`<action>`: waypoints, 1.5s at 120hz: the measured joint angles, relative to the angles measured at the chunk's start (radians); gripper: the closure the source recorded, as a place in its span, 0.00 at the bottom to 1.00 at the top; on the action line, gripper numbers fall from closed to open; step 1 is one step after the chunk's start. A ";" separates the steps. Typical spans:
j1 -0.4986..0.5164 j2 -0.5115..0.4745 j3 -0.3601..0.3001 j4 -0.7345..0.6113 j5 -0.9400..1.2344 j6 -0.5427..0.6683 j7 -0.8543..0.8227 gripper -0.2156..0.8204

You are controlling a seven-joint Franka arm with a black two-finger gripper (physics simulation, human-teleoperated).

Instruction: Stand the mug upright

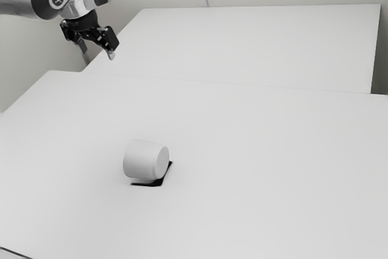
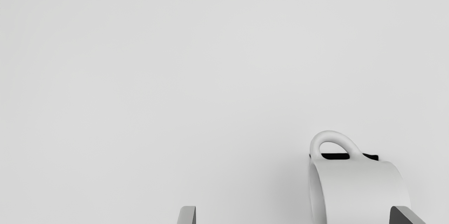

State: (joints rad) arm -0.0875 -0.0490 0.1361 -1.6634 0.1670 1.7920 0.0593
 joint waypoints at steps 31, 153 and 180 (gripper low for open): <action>0.038 0.005 0.003 -0.022 -0.028 0.007 -0.028 0.21; 0.299 0.384 0.096 -0.220 -0.906 -0.216 0.063 0.21; 0.285 0.425 0.088 -0.264 -1.030 -0.224 0.093 0.21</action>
State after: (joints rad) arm 0.1977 0.3757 0.2236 -1.9276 -0.8633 1.5677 0.1519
